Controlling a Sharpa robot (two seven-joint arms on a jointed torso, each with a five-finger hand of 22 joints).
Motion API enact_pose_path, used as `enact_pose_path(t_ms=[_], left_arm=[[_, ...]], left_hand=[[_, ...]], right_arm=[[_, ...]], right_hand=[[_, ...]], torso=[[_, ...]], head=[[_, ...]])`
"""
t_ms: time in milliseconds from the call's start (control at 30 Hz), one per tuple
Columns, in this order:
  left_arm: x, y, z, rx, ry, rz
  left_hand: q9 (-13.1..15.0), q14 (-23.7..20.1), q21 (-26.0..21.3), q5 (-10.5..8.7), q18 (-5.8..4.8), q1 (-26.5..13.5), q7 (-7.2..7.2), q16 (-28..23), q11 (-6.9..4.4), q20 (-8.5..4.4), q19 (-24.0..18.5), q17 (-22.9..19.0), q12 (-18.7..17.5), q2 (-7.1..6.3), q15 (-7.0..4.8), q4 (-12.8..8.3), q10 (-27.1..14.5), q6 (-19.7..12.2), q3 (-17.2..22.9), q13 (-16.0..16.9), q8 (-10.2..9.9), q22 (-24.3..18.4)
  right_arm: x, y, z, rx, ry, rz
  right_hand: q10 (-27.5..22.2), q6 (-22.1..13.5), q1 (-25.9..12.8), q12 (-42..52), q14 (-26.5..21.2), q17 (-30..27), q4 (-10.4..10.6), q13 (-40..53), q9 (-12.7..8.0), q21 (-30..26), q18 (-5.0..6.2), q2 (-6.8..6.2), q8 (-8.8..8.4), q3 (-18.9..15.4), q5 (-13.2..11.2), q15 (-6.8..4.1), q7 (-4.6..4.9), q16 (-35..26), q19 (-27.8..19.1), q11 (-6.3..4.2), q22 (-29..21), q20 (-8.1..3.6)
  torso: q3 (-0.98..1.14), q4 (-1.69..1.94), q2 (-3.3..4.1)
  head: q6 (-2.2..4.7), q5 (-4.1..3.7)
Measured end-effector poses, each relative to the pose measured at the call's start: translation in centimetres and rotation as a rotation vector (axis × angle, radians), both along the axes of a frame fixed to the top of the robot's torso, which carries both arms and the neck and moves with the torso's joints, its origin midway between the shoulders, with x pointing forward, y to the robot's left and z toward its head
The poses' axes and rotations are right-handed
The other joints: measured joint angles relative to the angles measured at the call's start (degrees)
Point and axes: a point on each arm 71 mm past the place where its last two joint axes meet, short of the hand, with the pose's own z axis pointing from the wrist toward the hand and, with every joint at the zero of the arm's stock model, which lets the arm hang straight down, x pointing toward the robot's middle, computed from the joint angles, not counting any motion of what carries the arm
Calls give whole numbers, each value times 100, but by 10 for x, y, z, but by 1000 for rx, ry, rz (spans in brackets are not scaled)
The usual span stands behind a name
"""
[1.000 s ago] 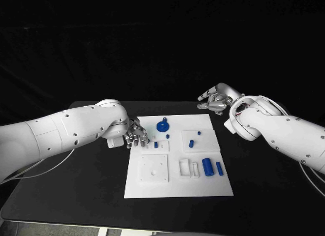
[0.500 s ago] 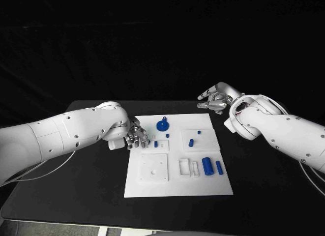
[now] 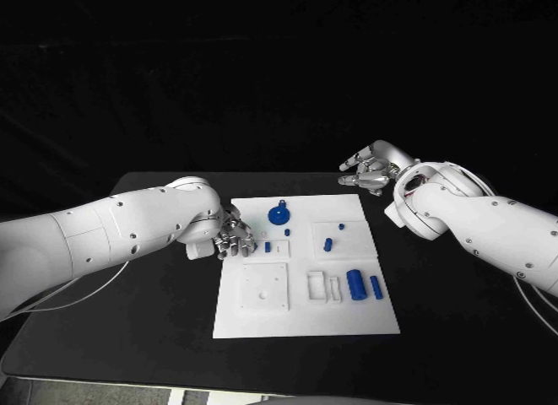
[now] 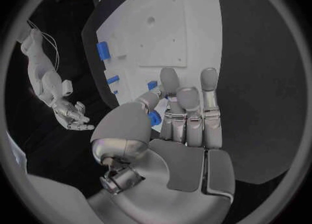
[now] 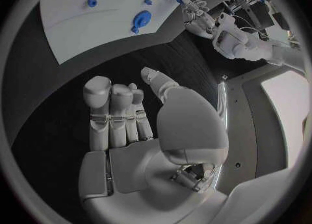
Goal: Assemble the parts on the task board
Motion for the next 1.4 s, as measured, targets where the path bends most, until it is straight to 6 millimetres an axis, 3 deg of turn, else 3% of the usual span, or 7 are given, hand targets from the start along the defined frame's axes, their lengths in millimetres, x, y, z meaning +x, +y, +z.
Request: enact_pose_path(t_ms=[1400], left_arm=[[-2, 1, -3, 15, 26, -2]], left_hand=[[-39, 0, 0, 24, 0, -39, -12, 0, 0, 0, 0, 0, 0, -21, 1, -62, 0, 12, -33, 9, -12, -3]], right_arm=[[0, 0, -1, 0, 2, -1]], right_hand=[[9, 0, -24, 0, 19, 0, 0, 0, 0, 0, -31, 24, 0, 0, 0, -19, 0, -27, 0, 9, -1, 0]], torso=[[-3, -2, 2]], head=[[-13, -8]])
